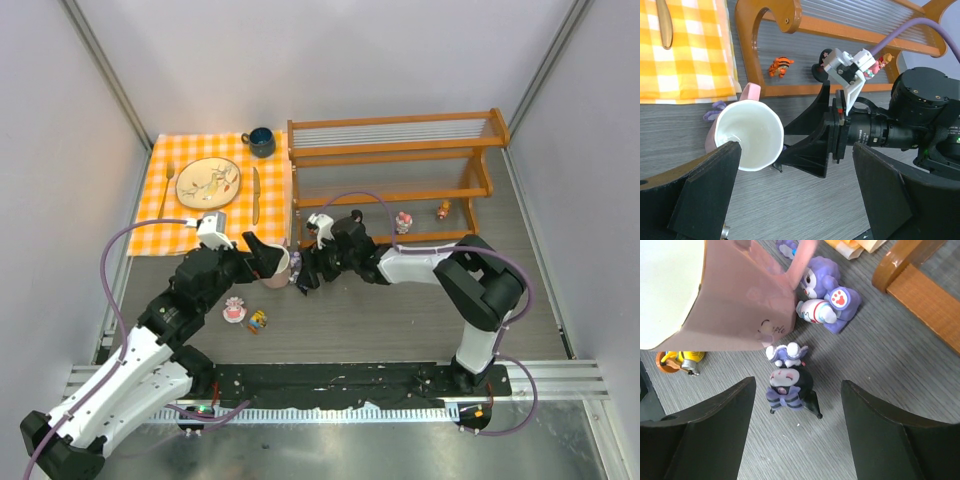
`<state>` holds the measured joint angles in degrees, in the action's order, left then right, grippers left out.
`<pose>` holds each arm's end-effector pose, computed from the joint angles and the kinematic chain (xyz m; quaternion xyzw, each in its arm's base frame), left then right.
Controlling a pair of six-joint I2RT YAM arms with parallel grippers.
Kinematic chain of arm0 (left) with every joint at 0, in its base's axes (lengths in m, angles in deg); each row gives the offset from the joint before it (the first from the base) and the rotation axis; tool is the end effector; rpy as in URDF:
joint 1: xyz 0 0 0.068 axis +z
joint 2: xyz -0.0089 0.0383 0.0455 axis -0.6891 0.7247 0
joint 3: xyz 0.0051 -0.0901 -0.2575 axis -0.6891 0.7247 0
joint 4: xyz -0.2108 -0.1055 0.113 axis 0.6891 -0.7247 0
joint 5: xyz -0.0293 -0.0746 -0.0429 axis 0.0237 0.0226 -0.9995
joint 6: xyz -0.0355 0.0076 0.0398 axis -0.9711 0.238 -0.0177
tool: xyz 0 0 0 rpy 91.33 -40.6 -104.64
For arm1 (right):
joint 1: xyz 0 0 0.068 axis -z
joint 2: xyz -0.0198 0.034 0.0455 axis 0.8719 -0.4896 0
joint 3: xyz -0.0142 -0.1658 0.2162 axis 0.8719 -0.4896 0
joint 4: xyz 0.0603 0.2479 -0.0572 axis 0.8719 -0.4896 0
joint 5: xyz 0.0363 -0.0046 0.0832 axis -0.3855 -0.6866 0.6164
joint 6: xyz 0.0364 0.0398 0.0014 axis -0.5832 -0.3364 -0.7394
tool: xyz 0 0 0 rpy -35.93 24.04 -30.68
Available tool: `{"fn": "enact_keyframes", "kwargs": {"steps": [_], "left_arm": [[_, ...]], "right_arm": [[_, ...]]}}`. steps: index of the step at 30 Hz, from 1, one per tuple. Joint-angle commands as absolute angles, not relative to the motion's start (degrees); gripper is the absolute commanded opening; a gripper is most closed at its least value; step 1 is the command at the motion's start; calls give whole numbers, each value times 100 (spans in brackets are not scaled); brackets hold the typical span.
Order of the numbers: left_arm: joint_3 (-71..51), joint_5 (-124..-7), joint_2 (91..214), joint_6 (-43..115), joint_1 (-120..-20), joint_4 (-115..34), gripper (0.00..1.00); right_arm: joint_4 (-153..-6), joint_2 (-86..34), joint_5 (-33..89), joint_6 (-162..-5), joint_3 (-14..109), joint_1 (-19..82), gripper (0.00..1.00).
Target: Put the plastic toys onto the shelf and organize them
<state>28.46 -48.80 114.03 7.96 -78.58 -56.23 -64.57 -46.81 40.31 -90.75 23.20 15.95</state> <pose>0.1347 -0.0879 0.2877 -0.0780 0.7983 -0.3139 0.5081 0.2490 0.2640 0.1576 -0.3071 0.8265 0.3554 0.3104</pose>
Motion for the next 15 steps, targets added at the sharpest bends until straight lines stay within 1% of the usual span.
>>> {"fn": "enact_keyframes", "kwargs": {"steps": [1,9,12,13,15], "left_arm": [[2811,-4843,11274,897,-7871,-5429,100],[2829,-4826,11257,906,-7871,-5429,100],[2837,-4835,11257,906,-7871,-5403,100],[2846,-4835,11257,906,-7880,-5412,100],[2846,-4835,11265,906,-7871,-5412,100]], "right_arm": [[-6439,-4822,4138,-8912,2674,1472,75],[-6624,-5094,3954,-8781,2841,1252,74],[-6624,-5138,3883,-8781,2797,1226,69],[-6606,-5138,3865,-8772,2771,1217,64],[-6606,-5121,3857,-8781,2718,1217,57]]}}
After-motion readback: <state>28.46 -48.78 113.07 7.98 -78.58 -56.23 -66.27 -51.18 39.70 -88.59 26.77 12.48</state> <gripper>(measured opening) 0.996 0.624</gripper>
